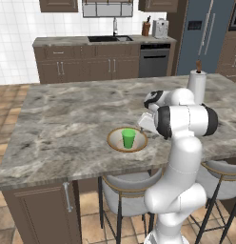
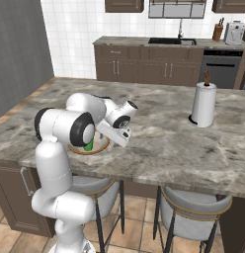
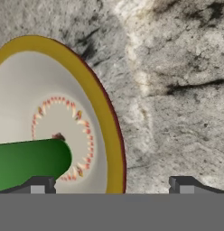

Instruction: Place the cup inside the bowl on the dining table and move the bowl to any counter.

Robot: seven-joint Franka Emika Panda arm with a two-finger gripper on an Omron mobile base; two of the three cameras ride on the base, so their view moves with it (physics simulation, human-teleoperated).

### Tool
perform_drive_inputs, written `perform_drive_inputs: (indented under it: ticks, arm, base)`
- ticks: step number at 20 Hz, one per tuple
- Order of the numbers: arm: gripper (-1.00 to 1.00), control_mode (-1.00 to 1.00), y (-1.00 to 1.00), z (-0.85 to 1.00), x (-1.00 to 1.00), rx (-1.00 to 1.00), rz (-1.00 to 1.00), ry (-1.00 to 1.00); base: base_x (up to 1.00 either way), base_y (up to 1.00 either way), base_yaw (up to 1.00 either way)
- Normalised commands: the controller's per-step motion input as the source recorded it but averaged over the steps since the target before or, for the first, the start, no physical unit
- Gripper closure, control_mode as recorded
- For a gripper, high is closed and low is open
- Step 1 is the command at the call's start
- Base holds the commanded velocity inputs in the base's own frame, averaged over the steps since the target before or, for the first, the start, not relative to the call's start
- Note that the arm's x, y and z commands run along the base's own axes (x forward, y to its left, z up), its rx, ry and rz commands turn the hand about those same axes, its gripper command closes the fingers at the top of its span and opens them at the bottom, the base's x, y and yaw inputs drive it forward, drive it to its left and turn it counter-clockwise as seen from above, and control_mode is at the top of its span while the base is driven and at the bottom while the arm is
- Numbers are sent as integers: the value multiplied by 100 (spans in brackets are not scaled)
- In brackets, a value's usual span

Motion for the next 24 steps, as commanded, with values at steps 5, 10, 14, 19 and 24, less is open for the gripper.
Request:
perform_drive_inputs:
  ticks: [5,10,14,19,24]
  arm:
    - [-100,-100,0,-5,0,1,0,0]
    - [-100,-100,0,-9,0,0,0,0]
    - [-100,-100,5,-5,0,0,0,0]
    - [-100,-100,9,-8,0,0,0,0]
    - [-100,-100,8,-6,0,0,0,0]
  base:
    - [0,0,0]
    - [0,0,0]
    - [0,0,0]
    - [0,0,0]
    - [0,0,0]
